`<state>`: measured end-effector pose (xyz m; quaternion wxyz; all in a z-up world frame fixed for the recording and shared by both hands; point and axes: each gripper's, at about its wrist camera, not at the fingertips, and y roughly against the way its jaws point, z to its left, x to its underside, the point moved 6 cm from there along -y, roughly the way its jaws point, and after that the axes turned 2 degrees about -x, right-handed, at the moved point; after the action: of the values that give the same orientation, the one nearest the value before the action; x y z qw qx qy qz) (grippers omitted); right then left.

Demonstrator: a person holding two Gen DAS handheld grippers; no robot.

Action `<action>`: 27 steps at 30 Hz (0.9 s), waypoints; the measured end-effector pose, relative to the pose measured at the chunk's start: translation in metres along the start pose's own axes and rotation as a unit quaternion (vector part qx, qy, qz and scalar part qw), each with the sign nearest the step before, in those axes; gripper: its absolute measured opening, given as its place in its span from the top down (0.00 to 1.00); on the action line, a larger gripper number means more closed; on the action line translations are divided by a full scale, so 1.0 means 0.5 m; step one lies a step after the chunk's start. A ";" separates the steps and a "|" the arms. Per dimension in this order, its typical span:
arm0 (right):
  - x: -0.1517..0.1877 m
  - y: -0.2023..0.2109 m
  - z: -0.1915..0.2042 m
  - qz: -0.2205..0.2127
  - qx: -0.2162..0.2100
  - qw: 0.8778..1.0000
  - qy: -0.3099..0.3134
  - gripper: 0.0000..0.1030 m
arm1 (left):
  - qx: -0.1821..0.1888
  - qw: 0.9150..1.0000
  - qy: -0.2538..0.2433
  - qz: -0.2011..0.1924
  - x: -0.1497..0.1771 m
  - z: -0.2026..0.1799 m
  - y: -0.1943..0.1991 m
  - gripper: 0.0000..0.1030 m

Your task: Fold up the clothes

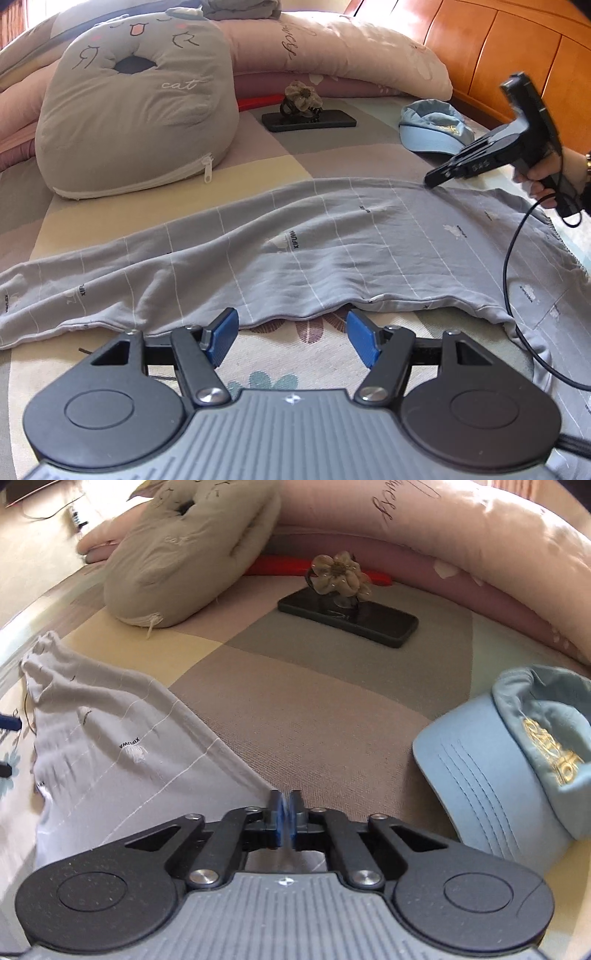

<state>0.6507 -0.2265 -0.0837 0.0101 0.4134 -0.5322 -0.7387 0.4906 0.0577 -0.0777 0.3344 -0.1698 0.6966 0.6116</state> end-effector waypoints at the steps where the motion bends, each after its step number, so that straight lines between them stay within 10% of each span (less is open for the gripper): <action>1: -0.002 0.015 0.003 -0.005 0.006 1.000 -0.004 0.88 | -0.001 1.000 0.001 0.000 0.001 0.002 0.002 0.36; 11: 0.064 0.217 0.094 -0.054 0.029 0.996 -0.061 0.49 | -0.029 1.000 0.007 -0.004 0.014 0.040 0.062 0.36; 17: 0.194 0.179 0.190 -0.012 0.020 0.990 -0.139 0.46 | -0.018 1.000 0.024 0.007 0.036 0.059 0.098 0.33; 27: 0.293 0.145 0.358 -0.002 0.093 0.980 -0.175 0.10 | -0.006 1.000 0.018 0.016 0.051 0.118 0.087 0.32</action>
<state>0.4121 -0.1853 -0.0976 -0.1235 0.2782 -0.5915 -0.7467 0.4594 0.1276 -0.0641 0.3107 -0.1721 0.7014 0.6180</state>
